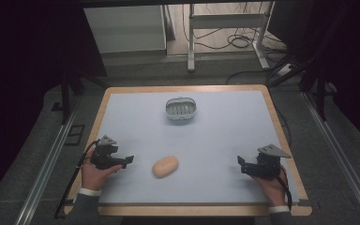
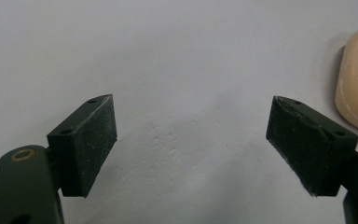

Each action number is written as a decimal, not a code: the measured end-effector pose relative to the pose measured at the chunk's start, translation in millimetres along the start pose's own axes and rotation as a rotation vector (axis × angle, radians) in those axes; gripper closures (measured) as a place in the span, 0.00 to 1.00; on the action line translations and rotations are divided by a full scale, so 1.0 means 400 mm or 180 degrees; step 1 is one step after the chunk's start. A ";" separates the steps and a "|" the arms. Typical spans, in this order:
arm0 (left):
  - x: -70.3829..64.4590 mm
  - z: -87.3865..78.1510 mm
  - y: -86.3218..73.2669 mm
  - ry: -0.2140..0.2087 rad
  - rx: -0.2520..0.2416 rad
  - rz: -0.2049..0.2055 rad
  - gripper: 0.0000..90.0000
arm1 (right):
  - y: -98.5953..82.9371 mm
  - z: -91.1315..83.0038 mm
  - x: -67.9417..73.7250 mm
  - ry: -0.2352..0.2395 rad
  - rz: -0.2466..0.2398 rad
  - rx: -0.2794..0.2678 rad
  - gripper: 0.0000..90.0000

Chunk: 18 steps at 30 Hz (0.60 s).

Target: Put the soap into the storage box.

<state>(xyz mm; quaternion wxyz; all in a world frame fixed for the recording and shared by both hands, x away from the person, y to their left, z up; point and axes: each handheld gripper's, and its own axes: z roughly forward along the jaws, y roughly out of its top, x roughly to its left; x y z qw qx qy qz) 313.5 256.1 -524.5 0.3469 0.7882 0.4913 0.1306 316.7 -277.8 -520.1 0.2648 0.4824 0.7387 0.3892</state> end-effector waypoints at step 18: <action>-0.011 -0.027 0.006 -0.0054 0.0031 0.0094 0.19 | -0.010 -0.032 -0.015 0.0079 0.0083 -0.0076 0.10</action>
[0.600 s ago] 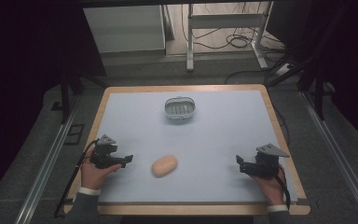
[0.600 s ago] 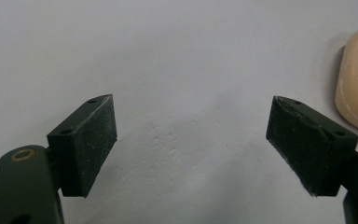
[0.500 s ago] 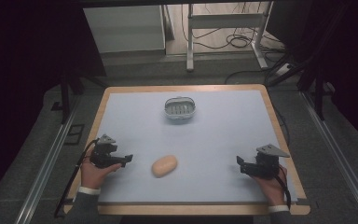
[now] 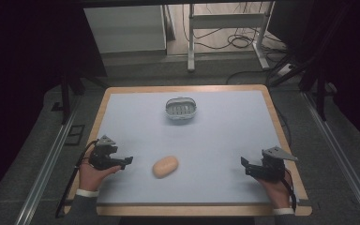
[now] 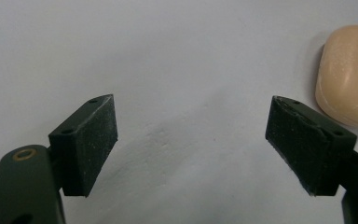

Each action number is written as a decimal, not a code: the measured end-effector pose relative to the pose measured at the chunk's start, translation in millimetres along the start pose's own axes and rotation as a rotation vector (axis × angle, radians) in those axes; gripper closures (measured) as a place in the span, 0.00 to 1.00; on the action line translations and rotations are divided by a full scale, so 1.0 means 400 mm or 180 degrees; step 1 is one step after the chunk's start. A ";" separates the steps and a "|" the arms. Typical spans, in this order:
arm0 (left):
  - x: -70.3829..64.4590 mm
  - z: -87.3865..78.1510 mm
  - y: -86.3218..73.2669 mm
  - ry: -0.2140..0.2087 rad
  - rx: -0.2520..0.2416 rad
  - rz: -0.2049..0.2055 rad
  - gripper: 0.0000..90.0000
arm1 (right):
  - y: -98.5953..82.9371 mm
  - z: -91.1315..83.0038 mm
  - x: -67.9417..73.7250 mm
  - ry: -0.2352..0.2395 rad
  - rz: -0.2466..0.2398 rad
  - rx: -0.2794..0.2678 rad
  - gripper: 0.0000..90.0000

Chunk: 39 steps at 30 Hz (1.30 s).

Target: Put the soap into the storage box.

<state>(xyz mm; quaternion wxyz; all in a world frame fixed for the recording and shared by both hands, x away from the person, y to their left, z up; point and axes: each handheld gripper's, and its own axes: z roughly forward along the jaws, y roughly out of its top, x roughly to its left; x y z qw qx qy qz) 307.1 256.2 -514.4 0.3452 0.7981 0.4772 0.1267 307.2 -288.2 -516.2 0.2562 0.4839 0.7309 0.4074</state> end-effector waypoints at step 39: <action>-0.122 -0.028 0.119 -0.0052 0.0270 0.0555 0.21 | -0.014 -0.018 0.002 0.0150 0.0065 -0.0101 0.10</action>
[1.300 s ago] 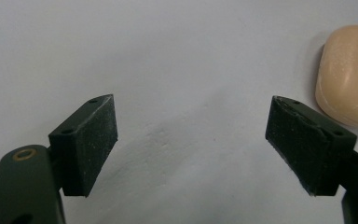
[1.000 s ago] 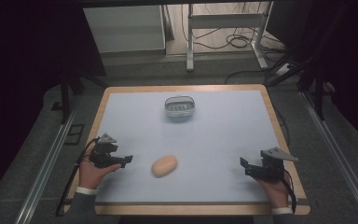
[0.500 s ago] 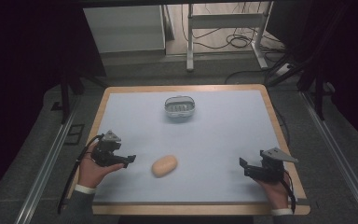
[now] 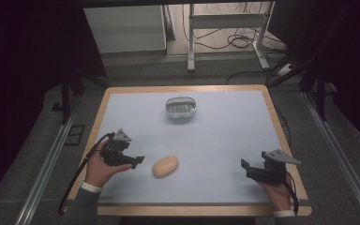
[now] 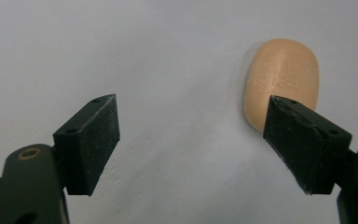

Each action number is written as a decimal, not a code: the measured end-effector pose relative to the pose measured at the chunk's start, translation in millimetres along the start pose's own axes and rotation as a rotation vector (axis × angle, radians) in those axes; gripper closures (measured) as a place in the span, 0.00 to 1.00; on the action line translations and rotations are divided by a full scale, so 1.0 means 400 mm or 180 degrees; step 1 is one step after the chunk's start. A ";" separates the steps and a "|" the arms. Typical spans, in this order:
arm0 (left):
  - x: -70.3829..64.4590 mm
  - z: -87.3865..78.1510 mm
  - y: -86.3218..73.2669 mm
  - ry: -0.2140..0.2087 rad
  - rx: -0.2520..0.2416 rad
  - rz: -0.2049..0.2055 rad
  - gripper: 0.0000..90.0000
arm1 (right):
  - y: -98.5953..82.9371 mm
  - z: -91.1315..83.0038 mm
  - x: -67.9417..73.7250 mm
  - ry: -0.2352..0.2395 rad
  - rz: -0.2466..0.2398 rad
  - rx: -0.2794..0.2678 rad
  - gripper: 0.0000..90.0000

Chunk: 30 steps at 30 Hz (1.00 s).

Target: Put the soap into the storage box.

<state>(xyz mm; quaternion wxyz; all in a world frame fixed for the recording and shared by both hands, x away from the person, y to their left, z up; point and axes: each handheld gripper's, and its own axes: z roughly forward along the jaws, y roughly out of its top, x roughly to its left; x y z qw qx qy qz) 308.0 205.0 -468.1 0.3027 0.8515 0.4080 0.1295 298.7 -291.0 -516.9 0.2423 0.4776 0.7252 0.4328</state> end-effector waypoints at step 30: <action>-0.073 0.059 0.042 -0.0194 0.0188 0.0269 0.20 | -0.011 0.011 0.001 -0.0056 -0.0035 -0.0002 0.10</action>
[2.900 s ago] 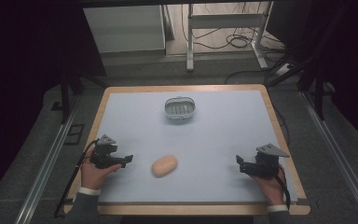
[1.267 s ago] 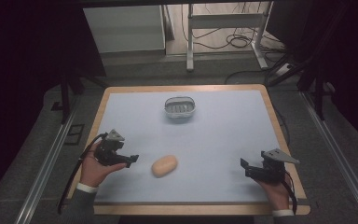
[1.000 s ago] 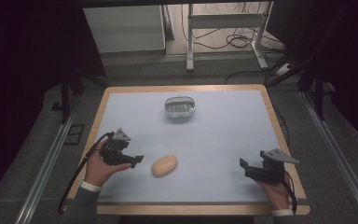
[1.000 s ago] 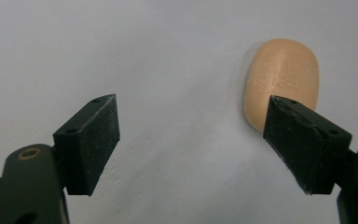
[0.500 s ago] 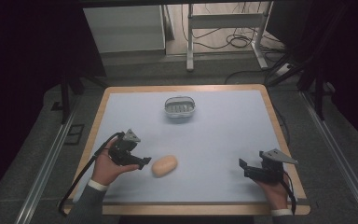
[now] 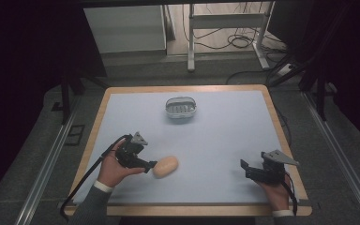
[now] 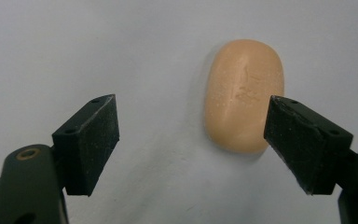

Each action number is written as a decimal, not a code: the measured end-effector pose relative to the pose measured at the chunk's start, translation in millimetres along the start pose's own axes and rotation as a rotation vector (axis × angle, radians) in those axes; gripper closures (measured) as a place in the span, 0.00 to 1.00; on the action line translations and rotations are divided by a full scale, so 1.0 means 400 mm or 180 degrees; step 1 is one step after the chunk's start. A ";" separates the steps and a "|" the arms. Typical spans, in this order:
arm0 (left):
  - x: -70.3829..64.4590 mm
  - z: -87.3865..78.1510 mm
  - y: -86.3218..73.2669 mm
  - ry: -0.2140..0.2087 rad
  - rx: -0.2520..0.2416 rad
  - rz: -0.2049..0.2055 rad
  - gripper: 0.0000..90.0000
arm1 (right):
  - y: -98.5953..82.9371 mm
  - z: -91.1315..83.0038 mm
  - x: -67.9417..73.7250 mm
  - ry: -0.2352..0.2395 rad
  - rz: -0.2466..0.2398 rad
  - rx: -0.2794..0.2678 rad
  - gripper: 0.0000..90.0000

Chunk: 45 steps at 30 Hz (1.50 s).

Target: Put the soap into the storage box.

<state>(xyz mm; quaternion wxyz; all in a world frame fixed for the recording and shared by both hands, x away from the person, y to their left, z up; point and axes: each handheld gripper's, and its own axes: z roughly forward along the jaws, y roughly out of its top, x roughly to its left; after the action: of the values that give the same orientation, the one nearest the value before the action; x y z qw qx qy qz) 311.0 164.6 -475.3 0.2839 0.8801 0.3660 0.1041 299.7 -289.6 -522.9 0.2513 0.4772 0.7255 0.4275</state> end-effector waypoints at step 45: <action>-0.078 0.146 0.054 -0.0258 0.0414 0.0214 0.24 | -0.002 0.006 0.005 -0.0010 -0.0051 0.0030 0.10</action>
<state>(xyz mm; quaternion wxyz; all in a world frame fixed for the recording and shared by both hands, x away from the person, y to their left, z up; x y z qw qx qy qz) 324.3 105.7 -509.9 0.2370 0.9120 0.3304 0.0538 300.3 -287.0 -524.5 0.2537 0.4733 0.7309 0.4212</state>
